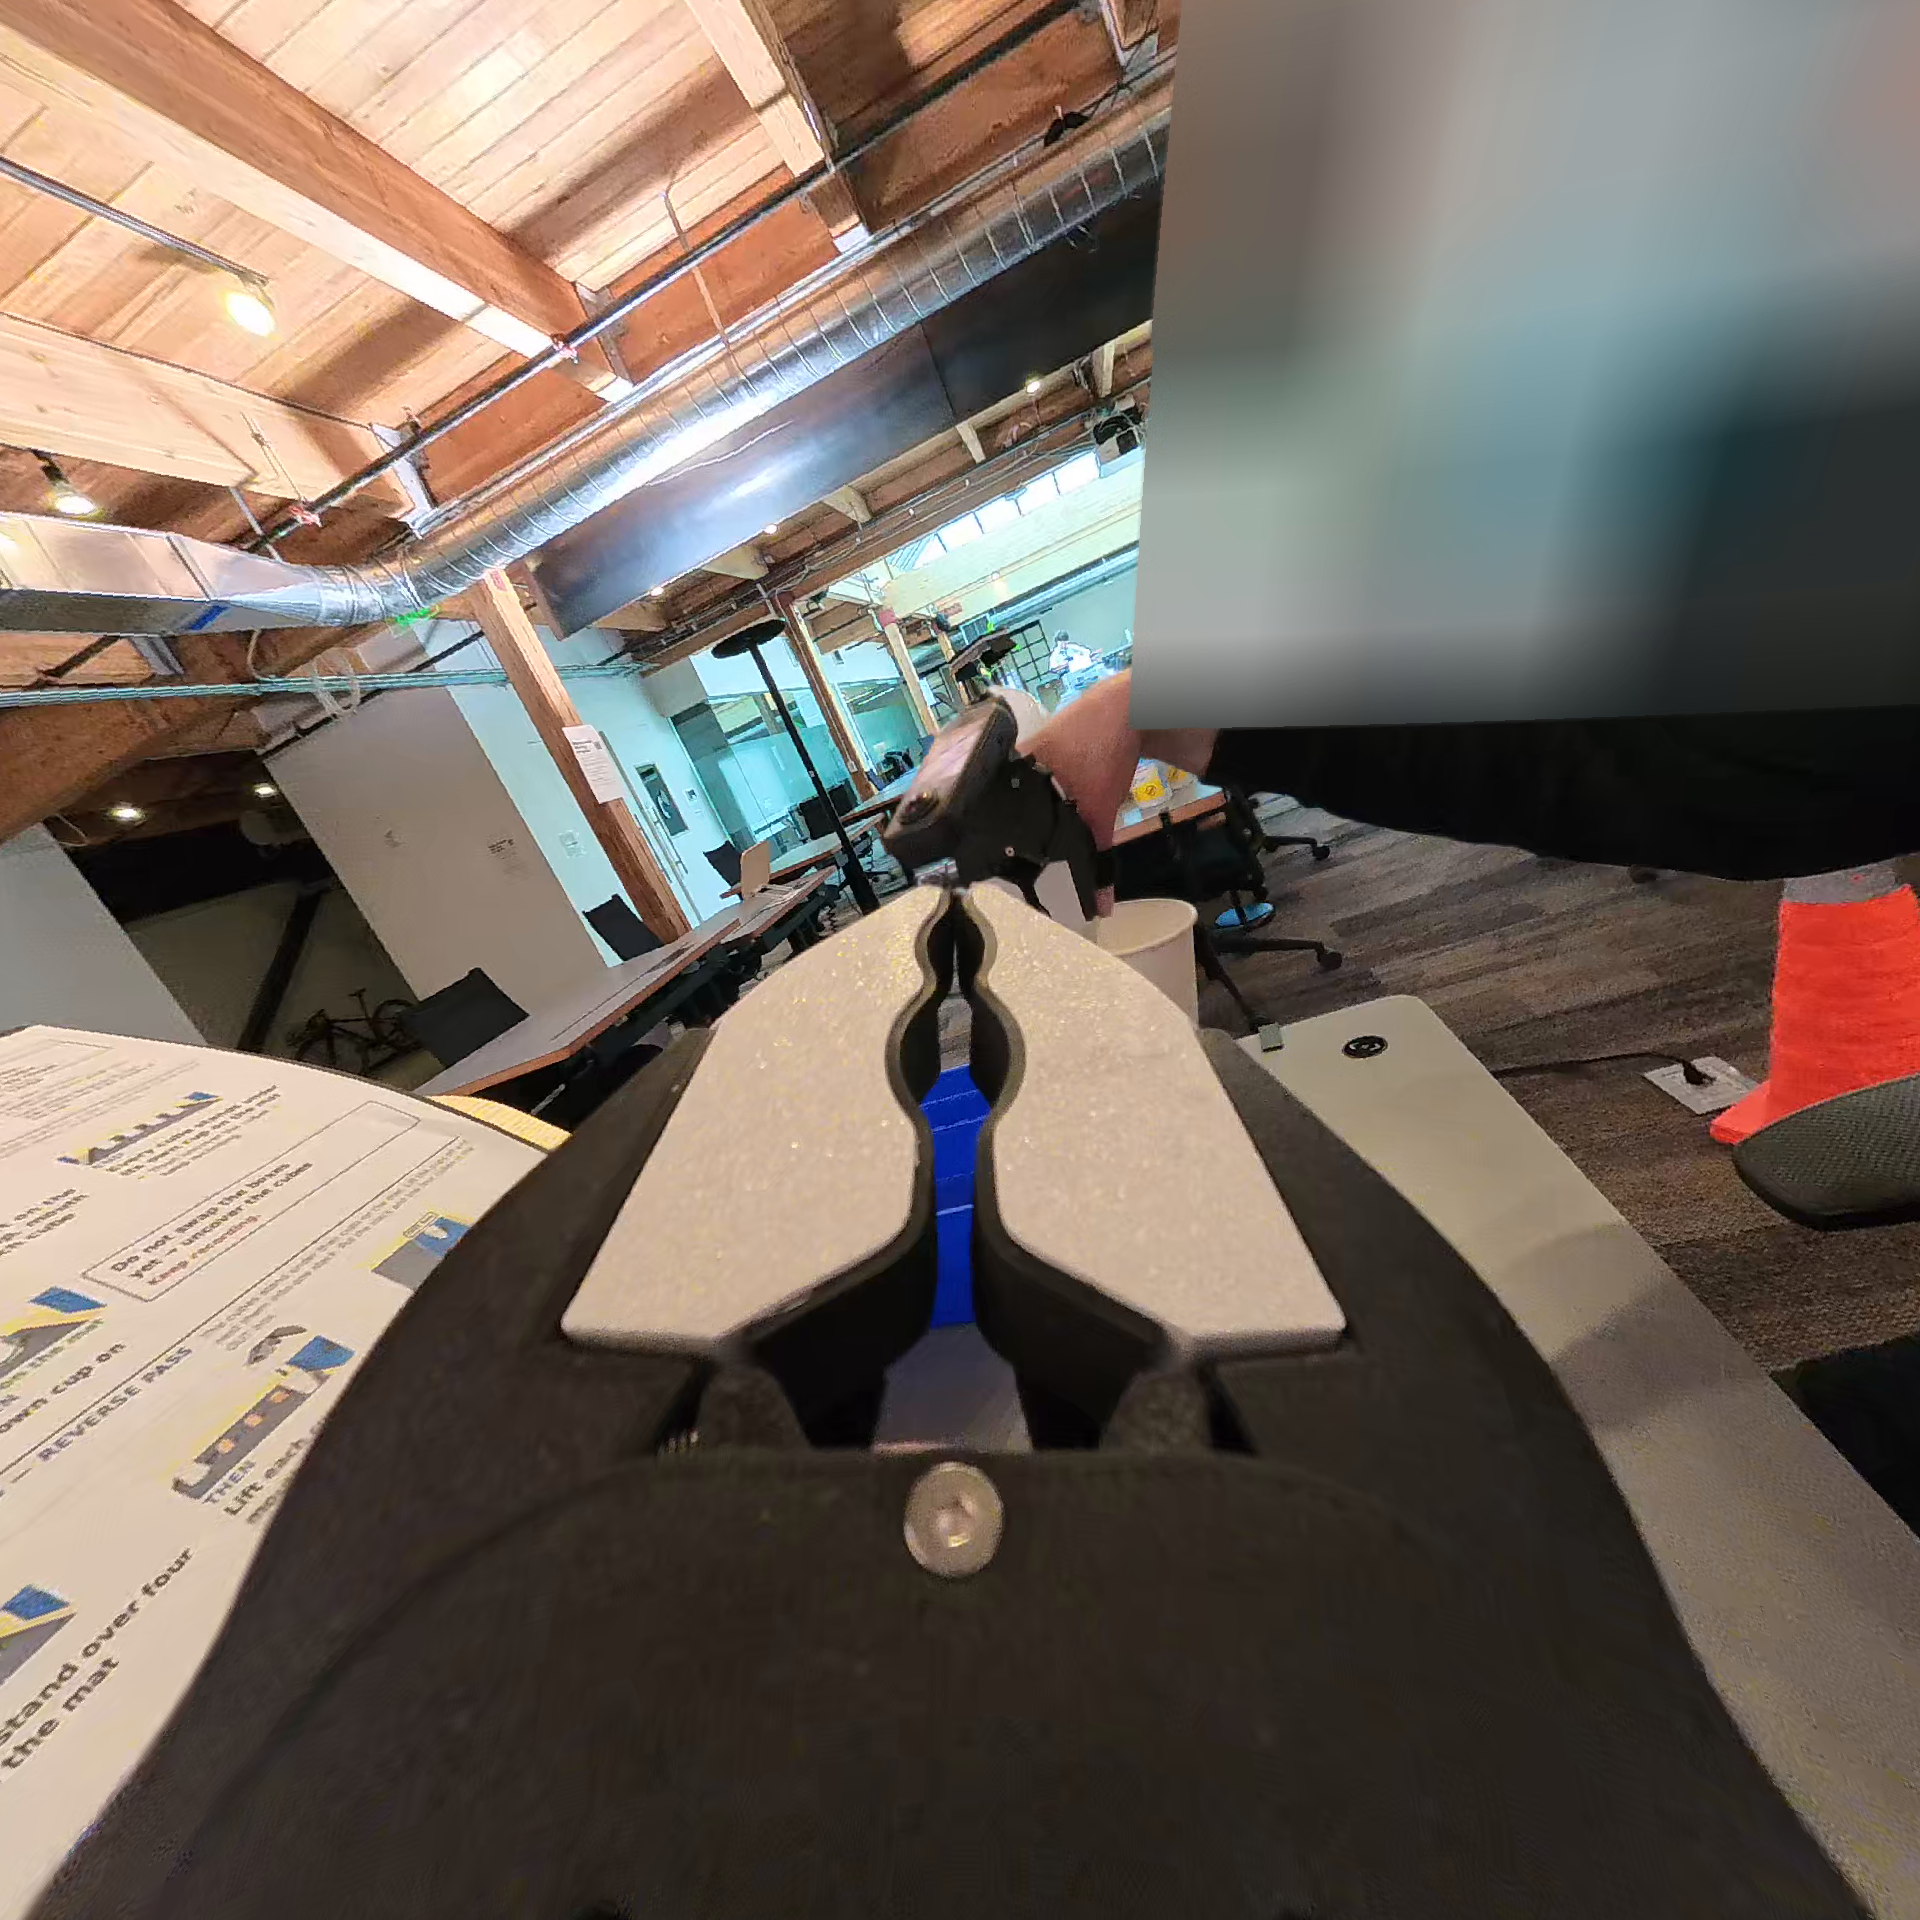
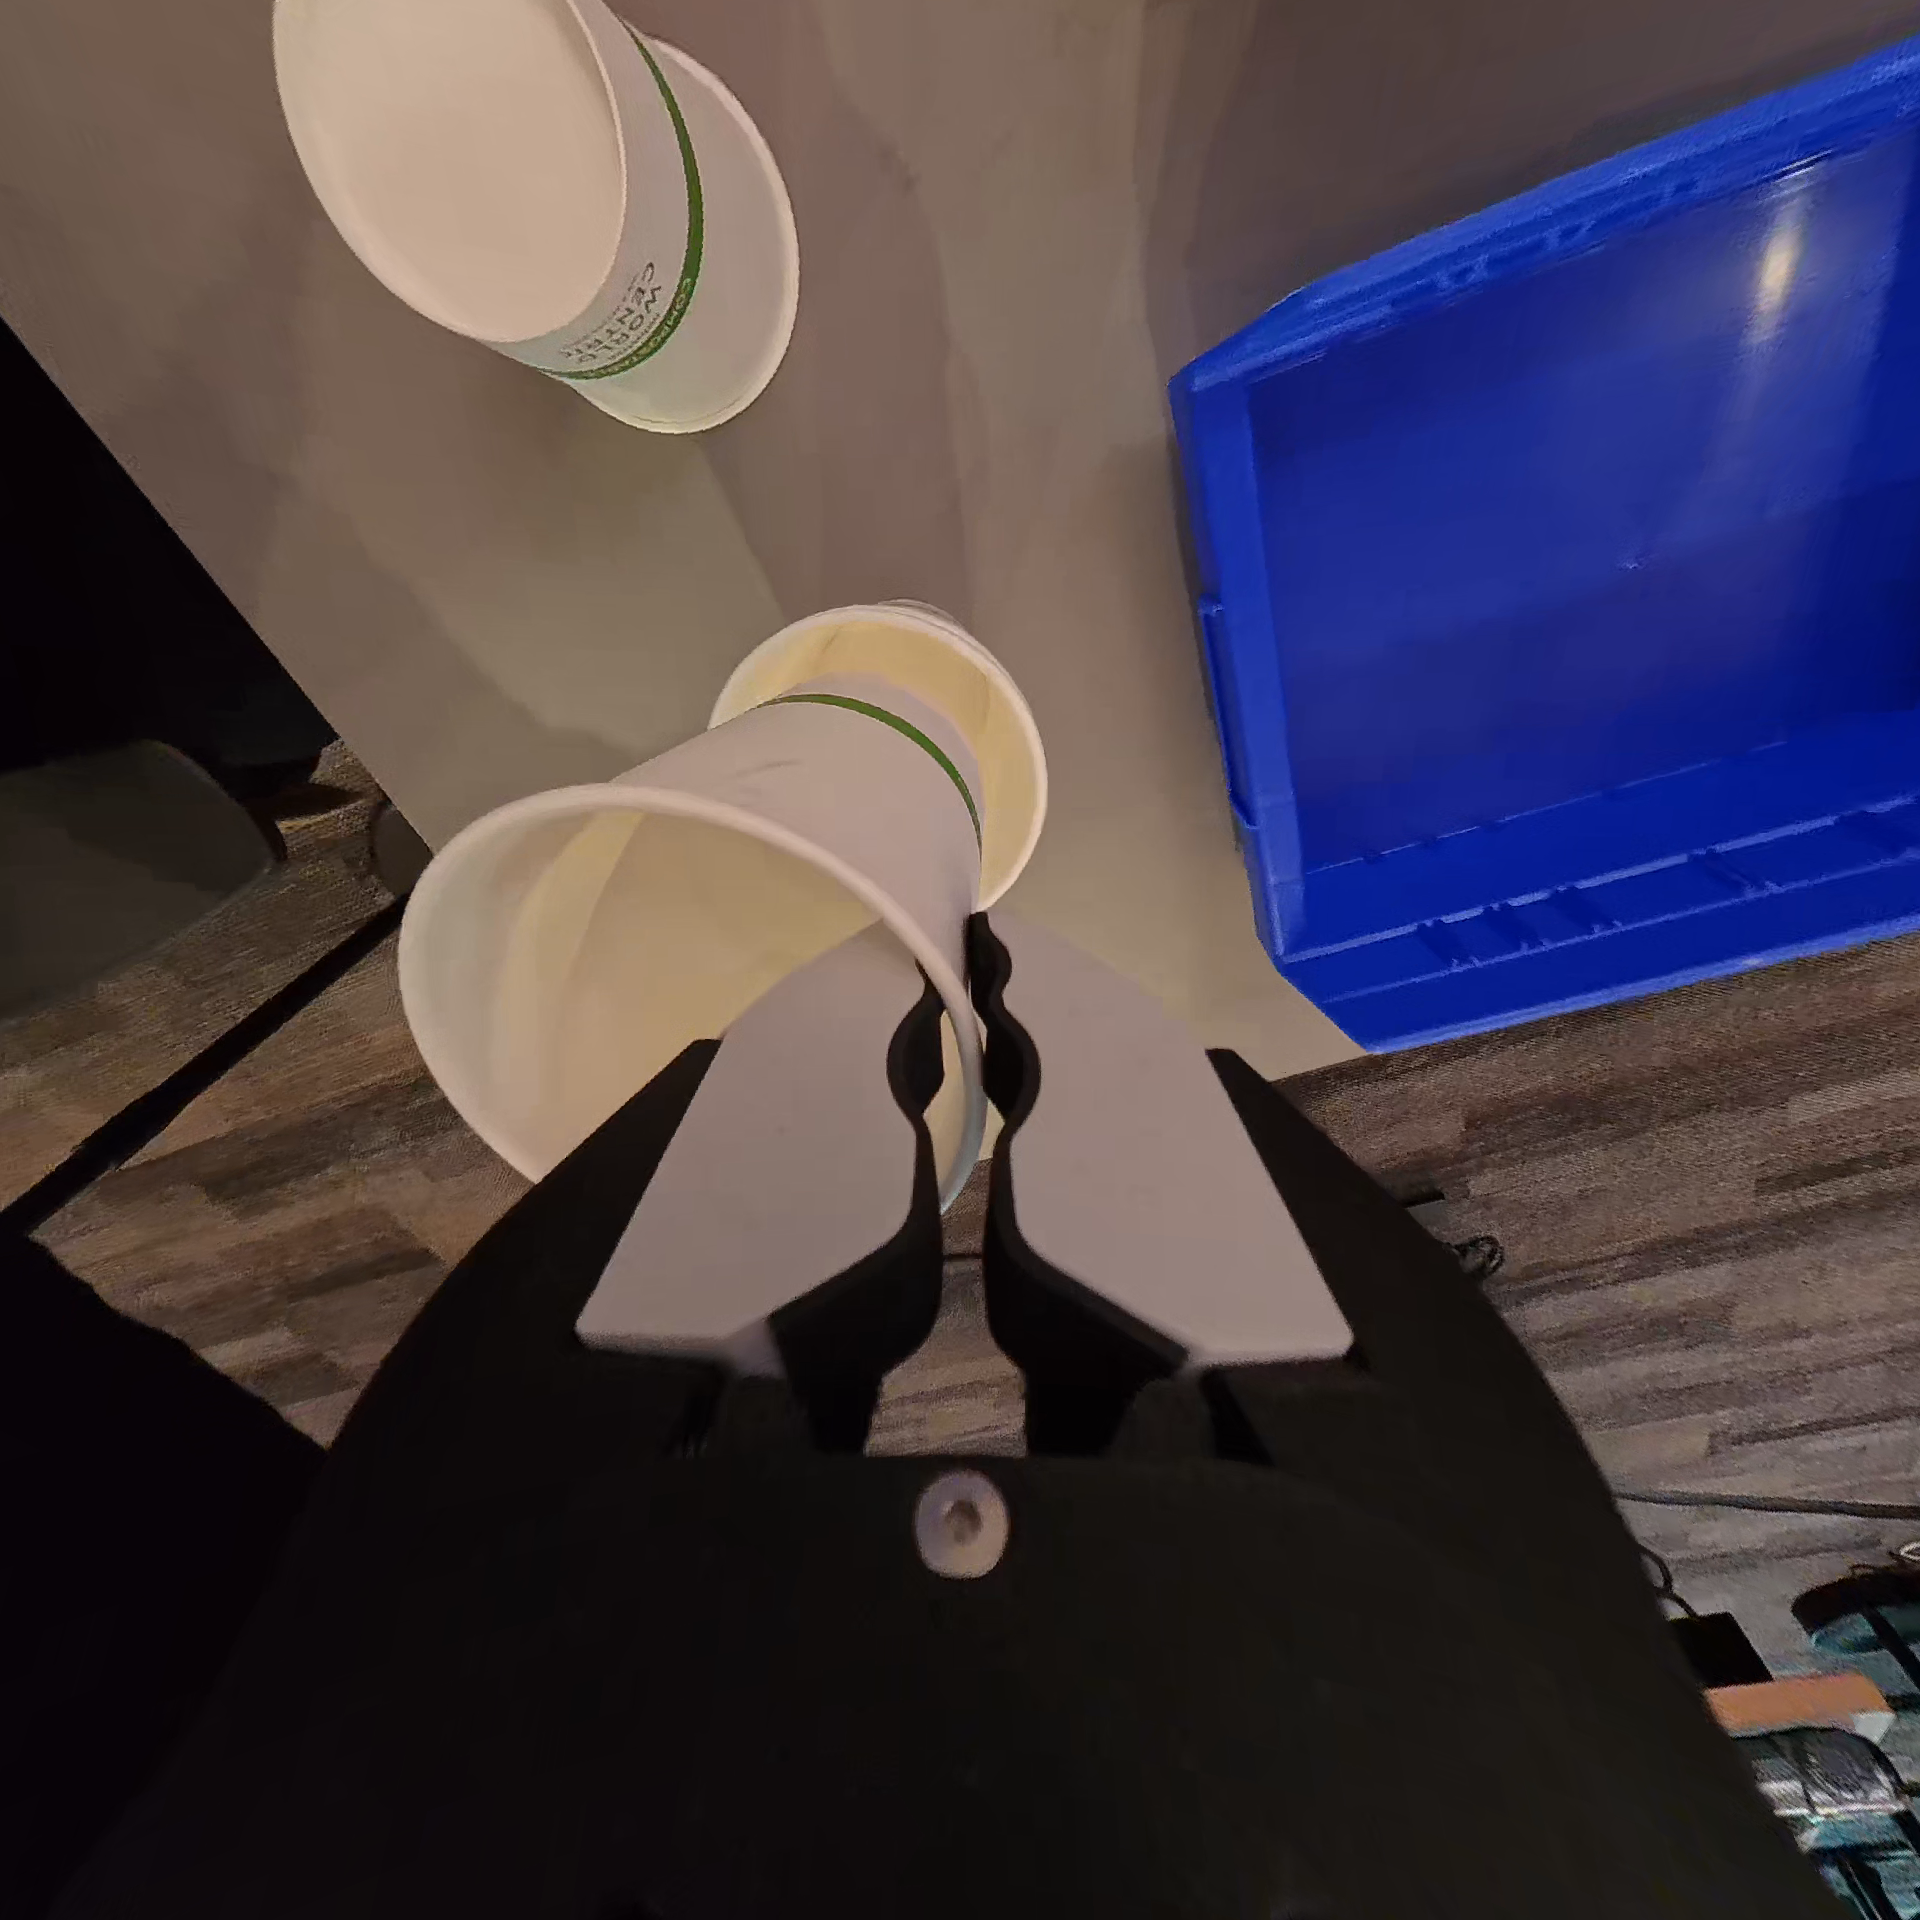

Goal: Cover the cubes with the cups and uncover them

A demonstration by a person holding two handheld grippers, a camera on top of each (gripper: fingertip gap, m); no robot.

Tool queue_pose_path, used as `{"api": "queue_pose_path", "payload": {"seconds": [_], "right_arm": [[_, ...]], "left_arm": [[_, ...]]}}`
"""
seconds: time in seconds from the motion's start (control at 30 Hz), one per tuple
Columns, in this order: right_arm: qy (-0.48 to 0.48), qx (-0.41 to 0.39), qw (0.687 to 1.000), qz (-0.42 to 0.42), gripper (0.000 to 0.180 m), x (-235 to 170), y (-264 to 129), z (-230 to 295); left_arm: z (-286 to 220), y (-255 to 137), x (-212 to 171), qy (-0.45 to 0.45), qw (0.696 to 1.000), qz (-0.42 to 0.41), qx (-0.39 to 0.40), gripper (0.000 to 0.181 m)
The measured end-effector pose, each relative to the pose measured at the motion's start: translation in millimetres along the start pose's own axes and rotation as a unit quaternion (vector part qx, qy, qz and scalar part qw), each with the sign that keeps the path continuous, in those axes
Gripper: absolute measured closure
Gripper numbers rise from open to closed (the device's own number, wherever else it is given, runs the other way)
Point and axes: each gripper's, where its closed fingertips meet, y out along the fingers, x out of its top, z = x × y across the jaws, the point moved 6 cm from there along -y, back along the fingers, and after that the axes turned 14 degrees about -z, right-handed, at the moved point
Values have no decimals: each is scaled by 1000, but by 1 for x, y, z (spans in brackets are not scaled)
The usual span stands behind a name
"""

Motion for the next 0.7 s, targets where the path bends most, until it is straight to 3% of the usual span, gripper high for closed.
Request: {"api": "queue_pose_path", "payload": {"seconds": [0.03,0.27,0.3,0.33,0.37,0.4,0.7], "right_arm": [[-1,3,1000,6,178,-1,4,-1],[12,13,1000,21,176,-1,25,-4],[21,12,999,27,168,-1,28,-4],[27,4,999,39,134,-2,32,-4],[25,-10,998,50,116,-3,34,-5],[21,-17,998,49,111,-3,34,-5],[9,-67,997,-33,120,9,-2,-1]], "left_arm": [[0,0,1,2,1000,1,1,181],[2,-2,3,0,1000,-1,2,181],[2,-2,3,0,1000,0,0,181],[1,-2,3,-1,1000,1,-1,181],[1,-1,3,0,1000,2,-2,181],[1,-1,3,0,1000,4,-4,181],[-5,7,-7,-7,999,26,-19,181]]}}
